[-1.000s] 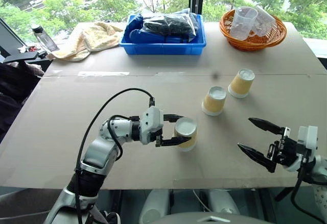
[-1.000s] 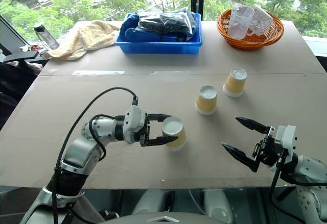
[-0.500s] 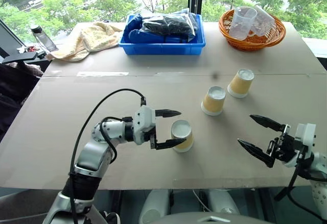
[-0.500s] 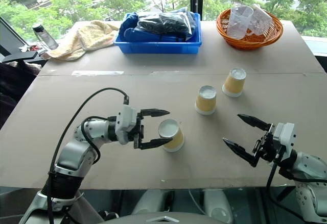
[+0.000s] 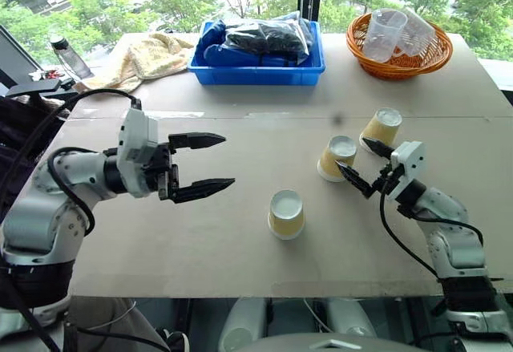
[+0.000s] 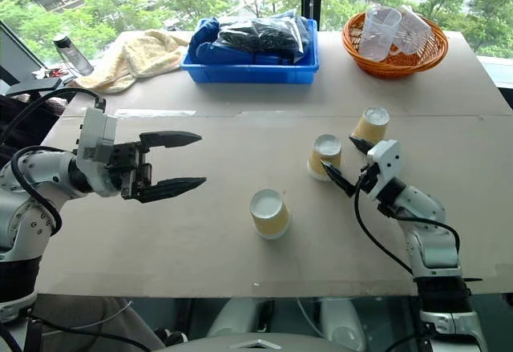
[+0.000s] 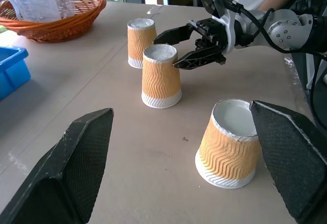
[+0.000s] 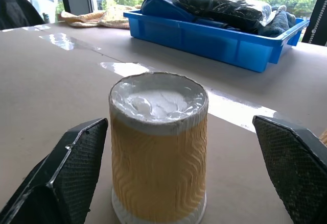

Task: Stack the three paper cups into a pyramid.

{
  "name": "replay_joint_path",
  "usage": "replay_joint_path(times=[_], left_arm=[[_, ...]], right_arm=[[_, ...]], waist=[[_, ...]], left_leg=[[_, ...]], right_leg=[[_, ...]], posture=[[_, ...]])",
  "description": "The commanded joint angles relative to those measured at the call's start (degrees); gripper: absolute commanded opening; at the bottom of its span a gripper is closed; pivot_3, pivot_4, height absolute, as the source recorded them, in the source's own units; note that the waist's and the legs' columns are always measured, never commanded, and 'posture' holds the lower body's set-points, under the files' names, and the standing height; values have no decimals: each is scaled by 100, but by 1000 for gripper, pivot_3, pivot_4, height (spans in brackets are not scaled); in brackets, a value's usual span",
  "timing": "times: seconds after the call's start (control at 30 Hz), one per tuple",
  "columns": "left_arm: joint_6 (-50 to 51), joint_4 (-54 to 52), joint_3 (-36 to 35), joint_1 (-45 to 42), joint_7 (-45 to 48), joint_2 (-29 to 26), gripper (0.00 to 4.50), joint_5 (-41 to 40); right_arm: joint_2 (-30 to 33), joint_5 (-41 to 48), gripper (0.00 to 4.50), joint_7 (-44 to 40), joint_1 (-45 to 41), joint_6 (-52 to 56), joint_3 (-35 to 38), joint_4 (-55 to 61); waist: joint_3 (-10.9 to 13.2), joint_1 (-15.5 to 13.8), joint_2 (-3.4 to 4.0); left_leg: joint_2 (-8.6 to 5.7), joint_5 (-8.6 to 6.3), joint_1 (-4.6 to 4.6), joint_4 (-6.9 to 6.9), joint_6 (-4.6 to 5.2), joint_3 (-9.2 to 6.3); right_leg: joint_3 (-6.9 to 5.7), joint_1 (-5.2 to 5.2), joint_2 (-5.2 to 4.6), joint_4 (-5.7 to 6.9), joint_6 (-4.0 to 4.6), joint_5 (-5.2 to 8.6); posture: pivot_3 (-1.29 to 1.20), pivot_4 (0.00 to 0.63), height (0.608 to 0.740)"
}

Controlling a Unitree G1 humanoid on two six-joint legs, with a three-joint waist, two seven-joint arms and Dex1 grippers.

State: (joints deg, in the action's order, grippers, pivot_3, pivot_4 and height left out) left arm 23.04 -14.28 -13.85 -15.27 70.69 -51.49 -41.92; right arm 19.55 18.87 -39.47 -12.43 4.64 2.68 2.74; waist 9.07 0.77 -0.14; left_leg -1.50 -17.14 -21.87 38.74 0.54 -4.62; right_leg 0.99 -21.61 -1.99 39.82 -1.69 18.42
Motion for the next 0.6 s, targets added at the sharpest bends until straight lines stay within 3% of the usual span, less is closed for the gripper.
replay_joint_path(times=[0.03, 0.47, 0.57, 0.6], left_arm=[[-44, 1, -240, -107, 198, -137, 4405, -107], [283, -150, -181, -257, 231, -70, 4405, -363], [281, -124, -128, -269, 231, -38, 4500, -309], [274, -104, -112, -266, 238, -35, 4500, -282]], right_arm=[[-126, 105, 4500, -32, -181, -35, -57, -38], [-307, 106, 4500, -199, -482, 78, -279, -330], [-331, 216, 3656, -272, -441, 110, -276, -204], [-329, 225, 3193, -289, -436, 117, -282, -186]], waist=[[0, 20, 1], [2, 148, 3], [2, 154, 3], [2, 156, 3]], left_leg=[[0, 0, 0, 0, 0, 1], [1, 0, 1, -2, 0, 2], [1, 0, 1, -2, 0, 2], [1, 0, 1, -2, 0, 2]], right_leg=[[1, 0, 0, 0, 0, 0], [5, -3, 1, 4, 0, 0], [5, -4, 1, 5, 0, 0], [5, -4, 1, 5, 0, 0]], posture=[[0, 150, 740], [0, 150, 740], [0, 150, 740], [0, 150, 740]])
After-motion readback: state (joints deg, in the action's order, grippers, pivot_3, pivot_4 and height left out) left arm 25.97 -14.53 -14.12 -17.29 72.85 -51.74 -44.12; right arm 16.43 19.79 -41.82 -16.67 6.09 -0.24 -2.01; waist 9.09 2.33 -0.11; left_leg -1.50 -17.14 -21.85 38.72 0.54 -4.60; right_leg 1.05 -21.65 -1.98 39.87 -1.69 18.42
